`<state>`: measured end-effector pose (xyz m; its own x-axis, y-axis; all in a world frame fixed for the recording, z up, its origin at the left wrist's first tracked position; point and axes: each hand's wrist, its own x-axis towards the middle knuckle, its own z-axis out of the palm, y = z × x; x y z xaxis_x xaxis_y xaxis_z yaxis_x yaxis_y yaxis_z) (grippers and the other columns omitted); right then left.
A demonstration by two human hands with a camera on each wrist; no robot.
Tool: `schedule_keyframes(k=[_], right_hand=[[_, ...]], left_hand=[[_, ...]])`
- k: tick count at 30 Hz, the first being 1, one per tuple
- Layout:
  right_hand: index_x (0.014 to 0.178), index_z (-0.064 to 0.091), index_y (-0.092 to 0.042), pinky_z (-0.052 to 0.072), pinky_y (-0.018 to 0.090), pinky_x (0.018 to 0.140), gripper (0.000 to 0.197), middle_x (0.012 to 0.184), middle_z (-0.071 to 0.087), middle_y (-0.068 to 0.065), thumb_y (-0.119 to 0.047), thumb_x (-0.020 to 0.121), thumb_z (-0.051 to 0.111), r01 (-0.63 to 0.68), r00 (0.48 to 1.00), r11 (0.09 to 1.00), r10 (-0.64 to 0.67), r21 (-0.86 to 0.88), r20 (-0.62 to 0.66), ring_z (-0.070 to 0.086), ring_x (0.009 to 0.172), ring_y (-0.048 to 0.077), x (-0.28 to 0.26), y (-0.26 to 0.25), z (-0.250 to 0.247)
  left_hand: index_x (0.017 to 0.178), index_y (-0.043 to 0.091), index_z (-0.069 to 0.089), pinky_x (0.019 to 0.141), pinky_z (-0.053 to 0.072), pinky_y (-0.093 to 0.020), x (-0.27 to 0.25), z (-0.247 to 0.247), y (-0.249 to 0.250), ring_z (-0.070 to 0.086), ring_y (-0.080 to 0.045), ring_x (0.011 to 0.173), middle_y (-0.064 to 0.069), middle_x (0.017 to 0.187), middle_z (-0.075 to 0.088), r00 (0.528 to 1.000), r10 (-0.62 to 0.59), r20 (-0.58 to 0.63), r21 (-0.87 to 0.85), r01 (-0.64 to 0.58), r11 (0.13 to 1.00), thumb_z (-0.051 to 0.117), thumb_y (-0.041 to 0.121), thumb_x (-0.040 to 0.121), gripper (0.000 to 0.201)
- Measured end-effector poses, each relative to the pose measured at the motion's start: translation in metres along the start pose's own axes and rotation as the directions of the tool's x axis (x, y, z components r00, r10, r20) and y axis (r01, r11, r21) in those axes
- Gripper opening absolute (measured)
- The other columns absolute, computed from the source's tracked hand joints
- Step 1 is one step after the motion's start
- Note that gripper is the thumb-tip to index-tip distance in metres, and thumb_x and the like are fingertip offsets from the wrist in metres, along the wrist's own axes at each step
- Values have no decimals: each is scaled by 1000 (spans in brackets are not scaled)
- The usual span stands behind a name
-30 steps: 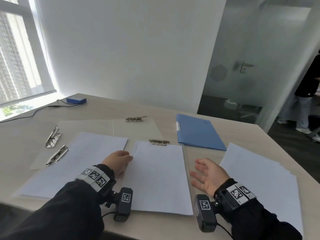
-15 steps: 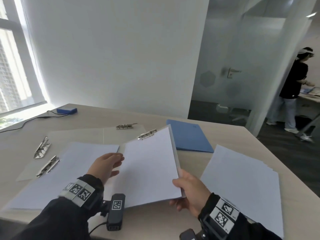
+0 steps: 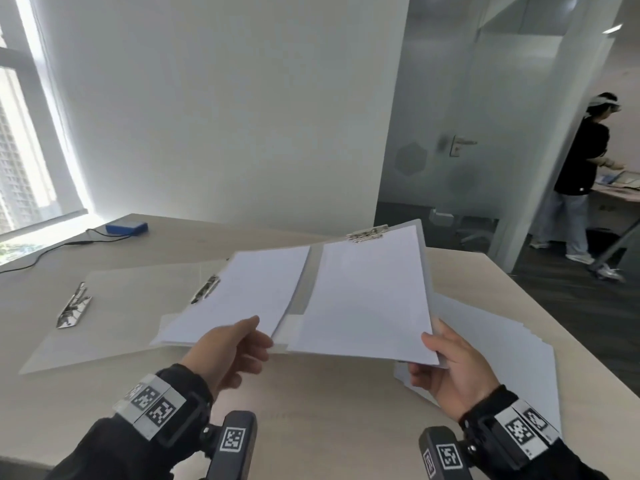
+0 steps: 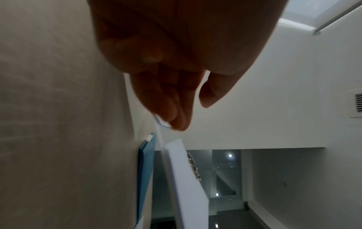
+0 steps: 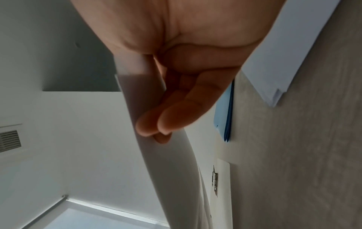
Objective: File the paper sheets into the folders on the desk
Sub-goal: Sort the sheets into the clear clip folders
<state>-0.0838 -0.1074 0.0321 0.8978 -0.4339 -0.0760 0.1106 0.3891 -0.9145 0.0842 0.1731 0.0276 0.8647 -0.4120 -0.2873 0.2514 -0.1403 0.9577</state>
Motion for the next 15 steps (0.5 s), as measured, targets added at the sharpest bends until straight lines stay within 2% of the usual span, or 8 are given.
schedule_keyframes(k=[3,6,8,11,13,15], right_hand=[[120,63,-15,48,25,38,33,75,72,12,-4,99,40,32,999,999,-31,26,-11,54,42,22,-5,0,-5],[120,63,-15,47,26,37,35,72,68,14,-4,98,39,49,998,998,-48,34,-34,53,42,21,-7,4,-9],[122,63,-14,48,26,38,36,71,65,17,-3,98,39,52,998,998,-50,45,-50,54,43,20,-7,6,-12],[120,64,-15,47,25,37,36,71,63,20,-3,97,39,37,998,998,-35,49,-56,54,42,20,-9,8,-15],[117,65,-15,46,25,37,34,71,63,21,-2,97,40,24,998,999,-22,41,-64,55,41,21,-10,12,-14],[118,64,-11,47,25,37,32,72,63,23,-3,97,42,9,997,999,-6,46,-77,56,41,22,-8,15,-14]], left_hand=[[96,6,74,49,37,-22,0,8,-9,68,-24,69,-8,90,77,977,-190,97,32,188,982,46,66,86,67],[110,15,66,57,50,-28,5,13,-12,73,-29,89,-3,103,77,967,-219,128,-13,223,975,45,74,82,69],[116,19,57,60,54,-33,6,18,-10,74,-30,91,-3,108,75,980,-168,103,-58,175,983,52,65,84,56],[120,13,51,61,58,-39,12,26,-6,75,-32,87,-6,122,65,999,-45,0,-184,44,982,61,33,92,36],[119,9,51,61,60,-42,15,31,-1,75,-33,85,-10,122,60,997,48,-67,-219,-61,974,58,14,93,27],[110,17,55,66,60,-45,14,37,4,72,-30,81,-13,113,64,978,179,-107,-123,-192,974,51,4,93,22]])
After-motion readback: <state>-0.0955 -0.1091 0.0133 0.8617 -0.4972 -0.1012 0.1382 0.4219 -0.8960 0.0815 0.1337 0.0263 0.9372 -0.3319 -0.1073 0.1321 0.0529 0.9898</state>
